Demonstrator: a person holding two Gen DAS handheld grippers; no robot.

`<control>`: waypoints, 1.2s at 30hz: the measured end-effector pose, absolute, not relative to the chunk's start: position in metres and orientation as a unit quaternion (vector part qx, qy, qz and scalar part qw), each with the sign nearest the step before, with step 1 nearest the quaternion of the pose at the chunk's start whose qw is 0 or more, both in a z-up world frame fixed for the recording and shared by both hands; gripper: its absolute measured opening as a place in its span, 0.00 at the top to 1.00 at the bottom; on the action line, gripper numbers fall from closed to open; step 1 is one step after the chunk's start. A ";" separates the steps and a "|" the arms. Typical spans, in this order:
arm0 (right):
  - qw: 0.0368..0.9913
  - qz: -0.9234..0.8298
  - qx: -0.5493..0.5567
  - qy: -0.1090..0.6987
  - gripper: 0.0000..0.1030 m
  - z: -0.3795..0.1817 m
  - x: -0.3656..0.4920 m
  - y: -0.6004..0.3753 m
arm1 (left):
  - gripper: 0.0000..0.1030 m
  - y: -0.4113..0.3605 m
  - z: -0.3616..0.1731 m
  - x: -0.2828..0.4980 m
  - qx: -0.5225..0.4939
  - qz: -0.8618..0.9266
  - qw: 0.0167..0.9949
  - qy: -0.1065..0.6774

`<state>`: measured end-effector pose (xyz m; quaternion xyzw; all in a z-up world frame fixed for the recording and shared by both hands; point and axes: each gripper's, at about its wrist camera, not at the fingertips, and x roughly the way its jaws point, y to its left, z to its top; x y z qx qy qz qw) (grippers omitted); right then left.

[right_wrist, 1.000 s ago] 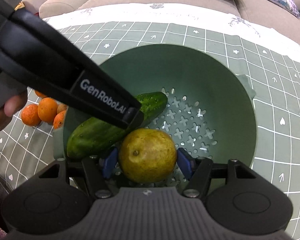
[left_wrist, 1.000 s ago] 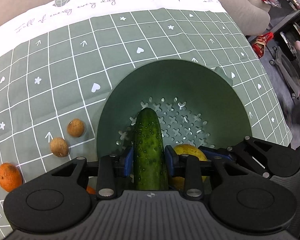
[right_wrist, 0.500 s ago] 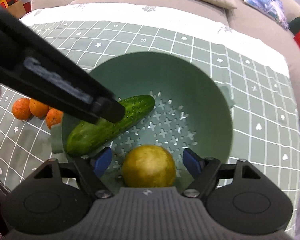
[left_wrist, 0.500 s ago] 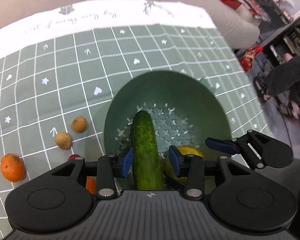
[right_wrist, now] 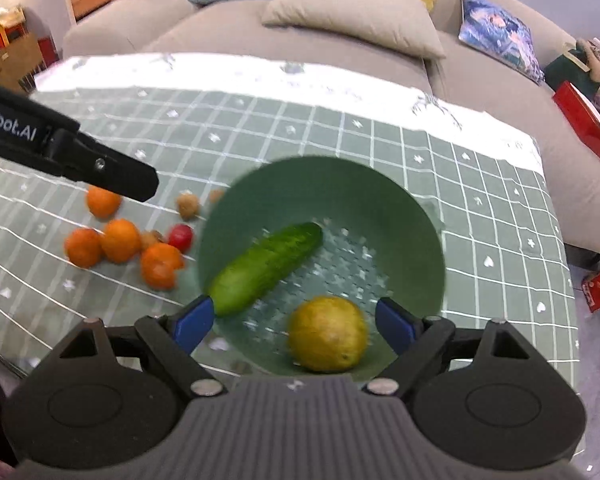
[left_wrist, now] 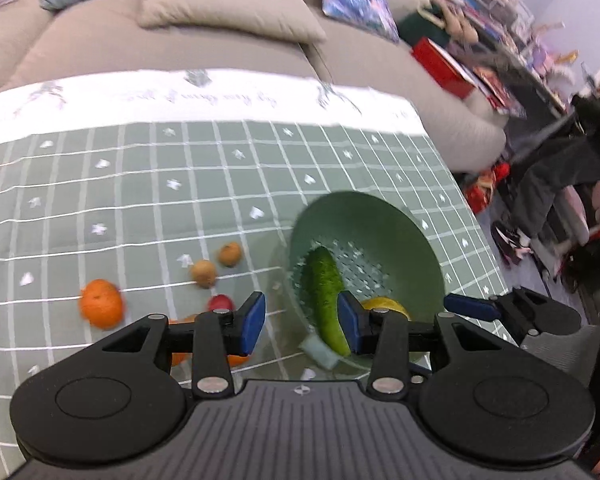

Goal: Organize fruits
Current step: 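Open both tools to release the fruit and lift away from the colander, then grasp a mandarin orange with the right tool while the left tool grasps another orange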

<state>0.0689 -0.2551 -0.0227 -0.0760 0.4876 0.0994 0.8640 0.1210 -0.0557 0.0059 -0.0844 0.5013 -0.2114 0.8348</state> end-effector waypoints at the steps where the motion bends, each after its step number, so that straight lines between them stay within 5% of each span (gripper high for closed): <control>1: 0.867 0.101 -0.072 0.483 0.18 -0.018 0.065 -0.250 | 0.53 -0.049 0.007 0.118 -0.088 -0.207 0.839 0.495; 14: 0.903 0.135 0.010 0.408 0.18 -0.017 0.028 -0.197 | 0.53 0.021 -0.004 0.058 -0.081 -0.154 0.882 0.438; 22: 0.911 0.170 -0.015 0.375 0.38 -0.028 0.011 -0.165 | 0.53 0.035 -0.032 0.042 -0.074 -0.135 0.886 0.438; 36: 0.894 0.148 -0.075 0.416 0.49 -0.084 0.034 -0.132 | 0.48 0.029 -0.070 0.055 -0.040 -0.103 0.882 0.457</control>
